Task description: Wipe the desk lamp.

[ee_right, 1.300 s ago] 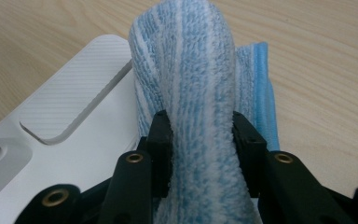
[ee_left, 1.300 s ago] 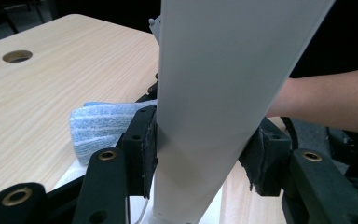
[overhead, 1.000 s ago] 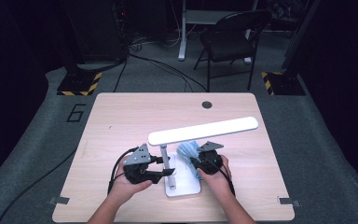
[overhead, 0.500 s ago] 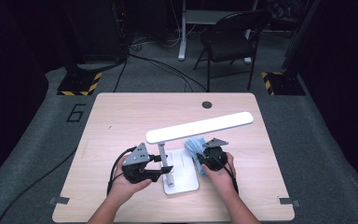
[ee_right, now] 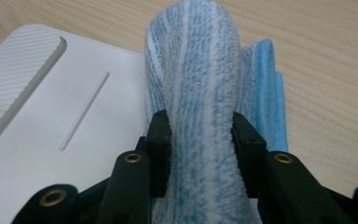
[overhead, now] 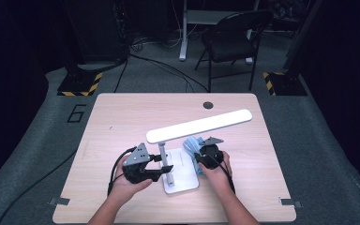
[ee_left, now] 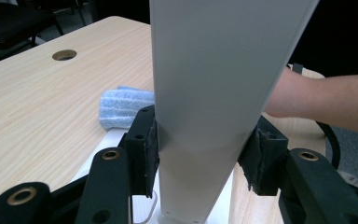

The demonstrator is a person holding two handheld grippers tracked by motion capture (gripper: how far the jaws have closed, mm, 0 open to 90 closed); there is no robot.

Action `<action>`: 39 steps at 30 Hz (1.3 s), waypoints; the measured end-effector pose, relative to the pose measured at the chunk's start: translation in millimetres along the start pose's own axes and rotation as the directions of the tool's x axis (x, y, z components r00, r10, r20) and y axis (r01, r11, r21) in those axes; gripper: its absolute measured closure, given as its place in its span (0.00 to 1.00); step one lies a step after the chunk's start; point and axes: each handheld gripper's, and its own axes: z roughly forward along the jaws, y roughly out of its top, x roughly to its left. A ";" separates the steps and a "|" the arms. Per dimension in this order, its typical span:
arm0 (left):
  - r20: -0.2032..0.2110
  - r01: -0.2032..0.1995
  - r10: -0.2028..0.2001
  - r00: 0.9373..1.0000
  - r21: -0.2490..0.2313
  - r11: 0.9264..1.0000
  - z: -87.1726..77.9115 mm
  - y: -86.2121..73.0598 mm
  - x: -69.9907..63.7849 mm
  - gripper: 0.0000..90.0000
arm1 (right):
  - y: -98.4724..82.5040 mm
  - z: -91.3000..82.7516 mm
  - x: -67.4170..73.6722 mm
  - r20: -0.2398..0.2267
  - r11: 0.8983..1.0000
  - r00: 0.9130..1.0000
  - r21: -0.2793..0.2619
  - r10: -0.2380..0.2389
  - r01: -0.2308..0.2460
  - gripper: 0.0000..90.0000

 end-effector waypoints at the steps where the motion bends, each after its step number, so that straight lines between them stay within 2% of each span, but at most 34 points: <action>1: 0.007 0.000 0.000 1.000 0.005 1.000 -0.4 0.1 0.8 0.58 | 0.3 0.8 1.7 0.000 1.000 1.000 0.002 0.004 -0.004 0.72; 5: 0.023 0.004 -0.004 1.000 0.001 1.000 -0.1 -0.1 2.5 0.57 | 1.4 3.4 3.8 0.003 1.000 1.000 0.003 0.004 -0.004 0.72; 7: 0.035 0.005 -0.005 0.999 0.003 1.000 0.0 -0.3 3.7 0.57 | 1.7 3.6 4.2 -0.005 0.999 0.999 0.007 0.037 -0.037 0.72; 8: 0.029 0.008 -0.008 1.000 -0.007 1.000 0.8 -0.6 3.6 0.57 | 2.1 4.2 1.9 -0.012 1.000 1.000 0.001 0.027 -0.027 0.72; 11: 0.038 0.011 -0.011 0.999 -0.004 1.000 0.8 -0.8 4.3 0.57 | 2.7 5.7 1.8 -0.033 0.998 0.997 -0.005 0.065 -0.065 0.72; 15: 0.029 0.005 -0.005 1.000 -0.010 1.000 1.7 -0.9 3.6 0.57 | 3.8 7.8 2.5 -0.024 0.999 0.998 -0.014 0.051 -0.051 0.72; 17: 0.031 0.002 -0.002 1.000 0.003 1.000 1.1 -0.2 3.3 0.57 | 4.5 8.1 2.2 -0.021 0.999 0.999 -0.010 0.039 -0.040 0.72; 19: 0.017 0.003 -0.003 1.000 -0.005 1.000 2.1 -0.5 2.1 0.57 | 4.6 7.9 3.2 -0.026 0.999 0.999 -0.003 0.046 -0.046 0.73; 22: 0.039 0.003 -0.003 0.999 0.000 1.000 1.5 -0.9 3.5 0.57 | 4.6 8.6 4.4 -0.021 0.999 0.999 -0.011 0.042 -0.042 0.73; 25: 0.036 0.005 -0.005 0.999 -0.001 1.000 1.7 -0.7 3.8 0.57 | 4.7 8.9 6.2 -0.028 0.999 0.999 -0.011 0.047 -0.048 0.73; 26: 0.031 0.005 -0.005 0.999 -0.001 1.000 2.0 -0.6 3.5 0.57 | 5.1 9.6 5.4 -0.027 0.999 0.999 -0.016 0.031 -0.032 0.73; 28: 0.026 0.007 -0.007 1.000 -0.001 1.000 2.2 -0.5 3.2 0.57 | 5.9 10.3 6.3 -0.026 0.999 0.999 -0.016 0.039 -0.039 0.73; 31: 0.010 0.006 -0.006 1.000 -0.005 1.000 2.7 -0.7 1.8 0.57 | 6.3 10.7 6.5 -0.029 1.000 0.999 -0.015 0.024 -0.024 0.73; 34: 0.017 0.006 -0.006 1.000 -0.003 1.000 2.5 -0.9 2.1 0.57 | 6.1 10.9 7.8 -0.024 0.999 0.999 -0.016 0.030 -0.030 0.74; 36: 0.017 0.006 -0.006 1.000 -0.003 1.000 2.7 -1.0 2.1 0.57 | 5.7 10.6 7.3 -0.029 1.000 0.999 -0.018 0.013 -0.013 0.74; 38: 0.014 0.010 -0.009 1.000 -0.007 1.000 3.2 -1.1 2.0 0.57 | 5.5 9.4 9.2 -0.032 1.000 0.999 -0.008 0.026 -0.026 0.75; 39: 0.014 0.008 -0.008 1.000 -0.006 1.000 3.1 -1.1 2.0 0.57 | 5.5 9.8 9.0 -0.033 1.000 0.999 -0.016 0.012 -0.012 0.75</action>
